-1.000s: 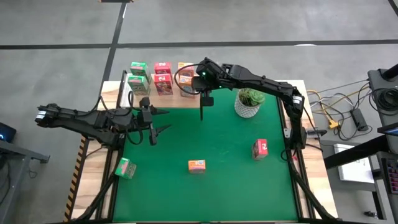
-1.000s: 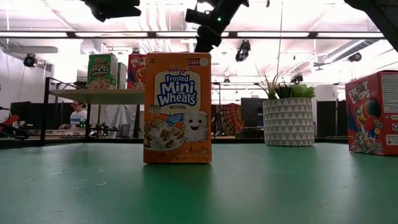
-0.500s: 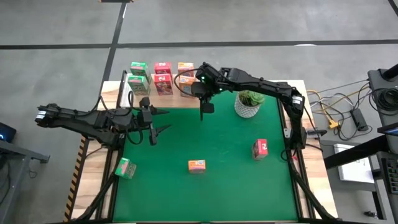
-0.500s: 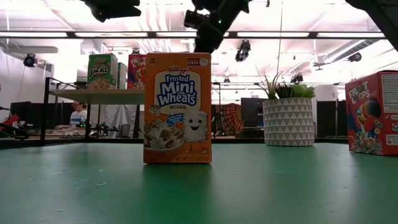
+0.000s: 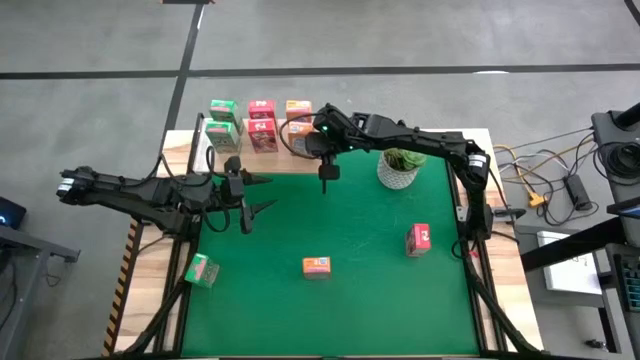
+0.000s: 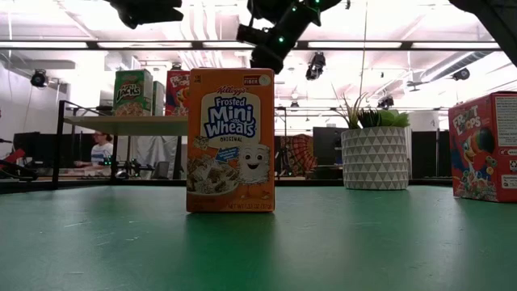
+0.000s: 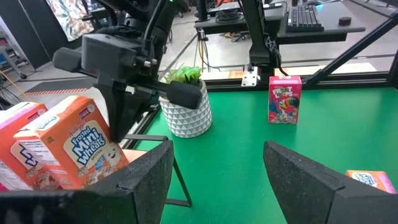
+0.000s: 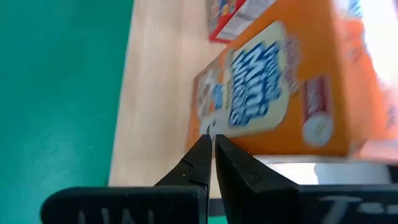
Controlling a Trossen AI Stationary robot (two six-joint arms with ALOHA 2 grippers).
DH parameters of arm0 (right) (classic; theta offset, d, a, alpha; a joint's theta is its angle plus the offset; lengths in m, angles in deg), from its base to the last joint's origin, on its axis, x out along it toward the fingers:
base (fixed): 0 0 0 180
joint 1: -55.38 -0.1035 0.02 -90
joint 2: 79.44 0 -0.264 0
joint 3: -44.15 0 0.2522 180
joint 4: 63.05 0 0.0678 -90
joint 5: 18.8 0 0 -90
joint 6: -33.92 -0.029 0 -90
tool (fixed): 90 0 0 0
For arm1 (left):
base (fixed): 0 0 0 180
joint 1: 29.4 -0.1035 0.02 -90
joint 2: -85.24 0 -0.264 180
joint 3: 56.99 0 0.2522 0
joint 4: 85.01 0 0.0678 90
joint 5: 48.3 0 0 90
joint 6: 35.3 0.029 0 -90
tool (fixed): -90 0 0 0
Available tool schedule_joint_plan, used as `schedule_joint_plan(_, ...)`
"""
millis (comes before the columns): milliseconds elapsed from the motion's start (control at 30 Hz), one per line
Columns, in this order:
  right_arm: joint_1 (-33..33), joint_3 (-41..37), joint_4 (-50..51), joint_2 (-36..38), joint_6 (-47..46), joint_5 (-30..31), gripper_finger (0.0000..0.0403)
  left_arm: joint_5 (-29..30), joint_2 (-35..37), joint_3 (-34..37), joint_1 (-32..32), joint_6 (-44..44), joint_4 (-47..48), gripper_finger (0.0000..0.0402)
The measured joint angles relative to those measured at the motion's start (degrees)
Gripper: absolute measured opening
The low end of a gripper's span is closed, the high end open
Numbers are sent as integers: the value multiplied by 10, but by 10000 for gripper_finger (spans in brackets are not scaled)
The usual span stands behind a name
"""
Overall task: Stack cereal on shelf
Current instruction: Put the right orange cereal box on the shelf aligned with the other orange cereal box
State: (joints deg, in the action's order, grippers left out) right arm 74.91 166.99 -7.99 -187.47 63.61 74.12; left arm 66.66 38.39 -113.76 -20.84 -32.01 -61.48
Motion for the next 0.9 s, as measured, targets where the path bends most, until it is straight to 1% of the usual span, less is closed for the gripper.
schedule_joint_plan(300,0,-1,-23,0,8,1,12,0,0,0,0,-4,-2,233)
schedule_joint_plan(533,0,-1,-59,-4,4,1,12,0,0,0,0,-4,-2,233)
schedule_joint_plan(900,0,-1,-74,-9,4,1,12,0,0,0,0,-5,-2,233)
